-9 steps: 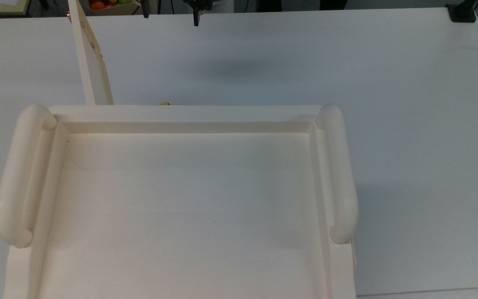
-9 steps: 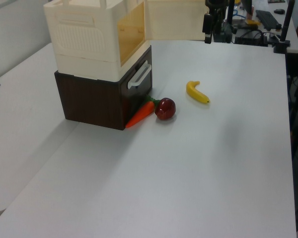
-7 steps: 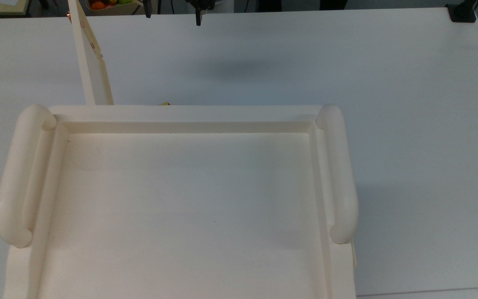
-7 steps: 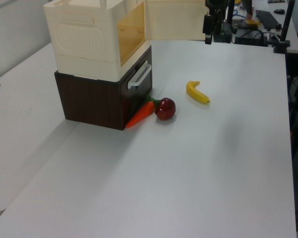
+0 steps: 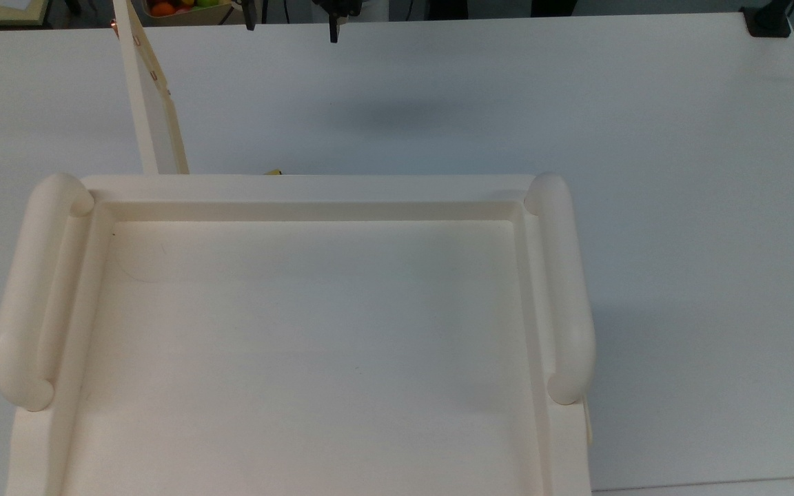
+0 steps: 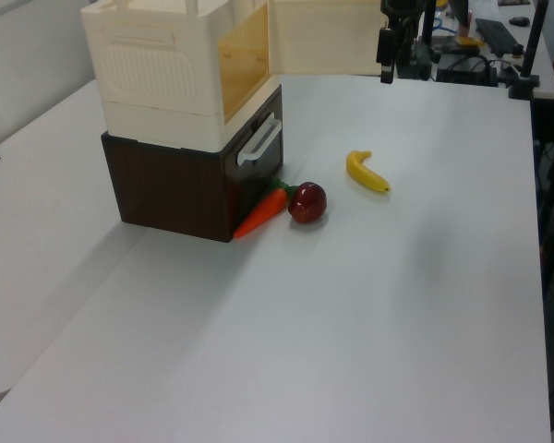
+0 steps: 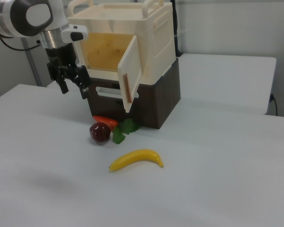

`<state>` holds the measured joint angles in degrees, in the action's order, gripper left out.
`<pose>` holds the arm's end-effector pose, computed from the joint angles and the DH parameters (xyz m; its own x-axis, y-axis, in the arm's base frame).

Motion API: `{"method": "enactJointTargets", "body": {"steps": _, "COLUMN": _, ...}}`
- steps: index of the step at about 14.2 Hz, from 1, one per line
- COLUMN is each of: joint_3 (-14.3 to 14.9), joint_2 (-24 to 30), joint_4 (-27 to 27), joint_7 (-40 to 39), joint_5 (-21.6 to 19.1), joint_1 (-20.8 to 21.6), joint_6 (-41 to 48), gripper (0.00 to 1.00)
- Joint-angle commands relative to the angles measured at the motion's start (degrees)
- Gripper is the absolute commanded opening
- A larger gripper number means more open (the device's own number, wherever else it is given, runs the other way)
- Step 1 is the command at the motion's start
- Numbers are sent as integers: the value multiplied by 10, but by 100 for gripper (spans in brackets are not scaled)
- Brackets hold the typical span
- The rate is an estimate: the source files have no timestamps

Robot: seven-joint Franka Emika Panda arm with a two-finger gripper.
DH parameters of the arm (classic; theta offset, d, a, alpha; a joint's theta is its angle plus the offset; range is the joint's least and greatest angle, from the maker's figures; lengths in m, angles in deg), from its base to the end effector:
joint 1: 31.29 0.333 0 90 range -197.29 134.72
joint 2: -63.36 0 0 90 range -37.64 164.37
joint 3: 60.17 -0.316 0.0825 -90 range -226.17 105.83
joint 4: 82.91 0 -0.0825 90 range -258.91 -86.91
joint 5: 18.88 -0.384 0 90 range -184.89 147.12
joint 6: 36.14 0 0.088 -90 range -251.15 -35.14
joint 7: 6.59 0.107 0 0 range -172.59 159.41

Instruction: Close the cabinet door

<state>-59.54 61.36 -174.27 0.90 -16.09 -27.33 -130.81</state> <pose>0.5714 0.0285 0.6009 0.9972 -0.0684 0.0290 -0.0697 -0.9965 0.0456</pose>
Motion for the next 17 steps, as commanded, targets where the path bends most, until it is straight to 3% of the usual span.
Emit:
{"method": "enactJointTargets", "body": {"steps": 1, "joint_3": 2, "joint_2": 4, "joint_4": -7, "joint_7": -10, "joint_5": -9, "joint_1": 3, "joint_6": 5, "gripper": 100}}
{"method": "enactJointTargets", "body": {"steps": 2, "joint_3": 2, "joint_2": 3, "joint_4": -7, "joint_7": -11, "joint_5": -9, "joint_1": 3, "joint_6": 5, "gripper": 93}}
{"method": "enactJointTargets", "body": {"steps": 4, "joint_3": 2, "joint_2": 0, "joint_4": -7, "joint_7": -11, "joint_5": -10, "joint_1": 3, "joint_6": 5, "gripper": 46}}
{"method": "enactJointTargets", "body": {"steps": 5, "joint_3": 2, "joint_2": 0, "joint_4": -7, "joint_7": -12, "joint_5": -11, "joint_1": 4, "joint_6": 5, "gripper": 32}}
{"method": "enactJointTargets", "body": {"steps": 8, "joint_3": 1, "joint_2": -2, "joint_4": -7, "joint_7": -13, "joint_5": -12, "joint_1": 5, "joint_6": 8, "gripper": 0}}
{"method": "enactJointTargets", "body": {"steps": 13, "joint_3": 1, "joint_2": -5, "joint_4": -7, "joint_7": -12, "joint_5": -13, "joint_1": 5, "joint_6": 7, "gripper": 0}}
{"method": "enactJointTargets", "body": {"steps": 17, "joint_3": 6, "joint_2": -4, "joint_4": 36, "joint_7": -11, "joint_5": -21, "joint_1": -1, "joint_6": 10, "gripper": 0}}
